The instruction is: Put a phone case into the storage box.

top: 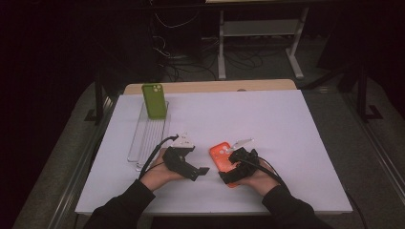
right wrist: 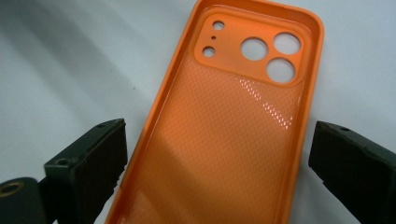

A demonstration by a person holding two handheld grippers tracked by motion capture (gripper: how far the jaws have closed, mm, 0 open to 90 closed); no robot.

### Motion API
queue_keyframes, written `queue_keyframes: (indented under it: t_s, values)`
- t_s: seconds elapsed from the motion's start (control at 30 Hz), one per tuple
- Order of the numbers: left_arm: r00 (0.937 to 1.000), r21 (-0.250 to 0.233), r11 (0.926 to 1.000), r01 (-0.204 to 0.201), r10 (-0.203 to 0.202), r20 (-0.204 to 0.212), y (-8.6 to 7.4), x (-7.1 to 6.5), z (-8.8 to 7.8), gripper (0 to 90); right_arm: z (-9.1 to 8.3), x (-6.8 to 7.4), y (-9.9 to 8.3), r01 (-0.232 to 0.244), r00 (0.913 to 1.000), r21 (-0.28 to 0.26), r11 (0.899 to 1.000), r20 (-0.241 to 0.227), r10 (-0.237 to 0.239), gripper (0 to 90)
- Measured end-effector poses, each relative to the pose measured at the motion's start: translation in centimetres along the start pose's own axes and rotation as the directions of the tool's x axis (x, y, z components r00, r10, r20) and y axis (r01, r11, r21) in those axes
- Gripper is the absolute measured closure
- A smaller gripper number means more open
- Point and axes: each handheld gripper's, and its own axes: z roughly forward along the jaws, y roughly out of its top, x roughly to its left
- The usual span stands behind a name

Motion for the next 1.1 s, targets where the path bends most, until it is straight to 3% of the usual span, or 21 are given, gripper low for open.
queue_keyframes:
  t_s: [0.23,0.9,1.1]
  values:
    - [1.0,0.003,1.0,-0.005,0.005,0.002,0.0,0.03,0.03,0.0,0.49,0.28,-0.16,0.017,0.9997,0.022,1.0,0.015,-0.017,4.2]
    - [1.0,0.007,0.9999,-0.008,0.008,-0.002,0.0,-0.03,0.08,0.0,0.34,0.34,-0.22,-0.022,0.9986,0.02,1.0,0.05,0.021,12.1]
    - [1.0,0.005,1.0,-0.007,0.007,-0.002,-0.01,-0.02,0.04,0.0,0.22,-0.14,-0.25,0.001,0.9996,0.017,1.0,0.028,-0.002,14.2]
